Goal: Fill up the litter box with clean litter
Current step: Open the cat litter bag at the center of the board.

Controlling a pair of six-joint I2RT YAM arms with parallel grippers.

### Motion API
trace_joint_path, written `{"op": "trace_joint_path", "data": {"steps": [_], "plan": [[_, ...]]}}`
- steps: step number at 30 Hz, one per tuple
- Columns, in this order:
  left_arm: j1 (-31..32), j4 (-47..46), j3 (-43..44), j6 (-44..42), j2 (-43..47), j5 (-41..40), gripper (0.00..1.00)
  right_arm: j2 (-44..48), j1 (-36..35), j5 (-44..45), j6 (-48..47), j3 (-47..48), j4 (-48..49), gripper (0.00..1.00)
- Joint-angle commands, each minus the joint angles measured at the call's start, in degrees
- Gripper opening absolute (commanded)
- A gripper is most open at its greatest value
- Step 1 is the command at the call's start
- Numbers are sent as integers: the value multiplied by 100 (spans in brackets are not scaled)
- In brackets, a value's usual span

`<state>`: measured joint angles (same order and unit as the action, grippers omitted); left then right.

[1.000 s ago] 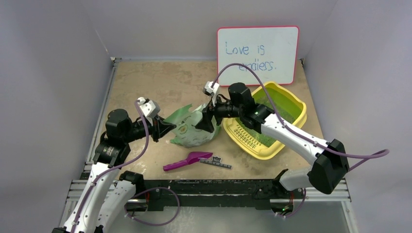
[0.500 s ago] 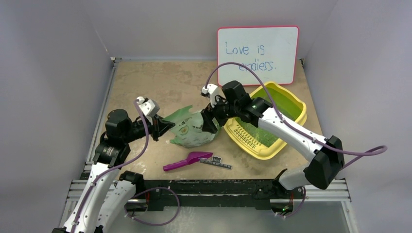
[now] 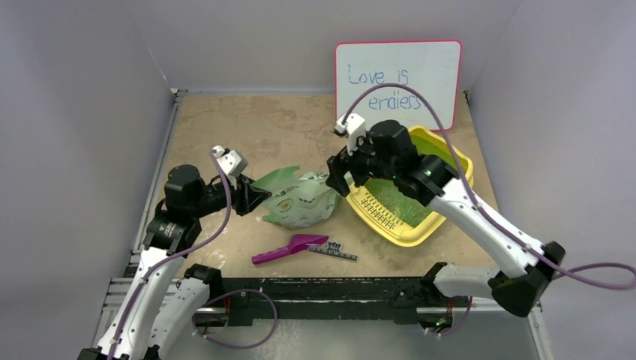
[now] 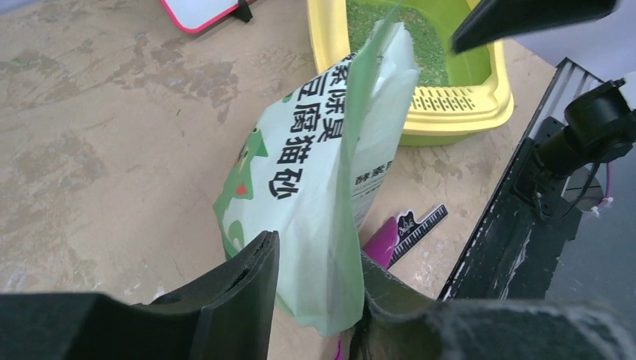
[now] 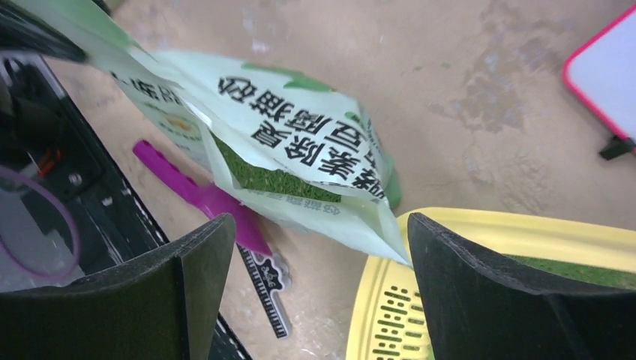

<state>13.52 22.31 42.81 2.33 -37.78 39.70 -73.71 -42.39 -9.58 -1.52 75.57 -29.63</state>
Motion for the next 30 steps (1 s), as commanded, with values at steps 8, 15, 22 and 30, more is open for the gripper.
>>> {"op": "trace_joint_path", "data": {"steps": [8, 15, 22, 30], "plan": [[-16, 83, 264, 51, 149, -216, 41, 1404, 17, 617, 760, -649, 88, 86], [-14, 323, 367, -27, 206, -147, 44, 1785, 13, -670, 1273, -1355, 232, 82], [-16, 318, 286, -8, -69, -81, 2, 1110, -644, -1838, 1467, -1698, 883, 74], [-16, -385, 351, 163, -206, -584, 0, -86, -1652, 1594, 1631, -2376, 2940, 59]]}}
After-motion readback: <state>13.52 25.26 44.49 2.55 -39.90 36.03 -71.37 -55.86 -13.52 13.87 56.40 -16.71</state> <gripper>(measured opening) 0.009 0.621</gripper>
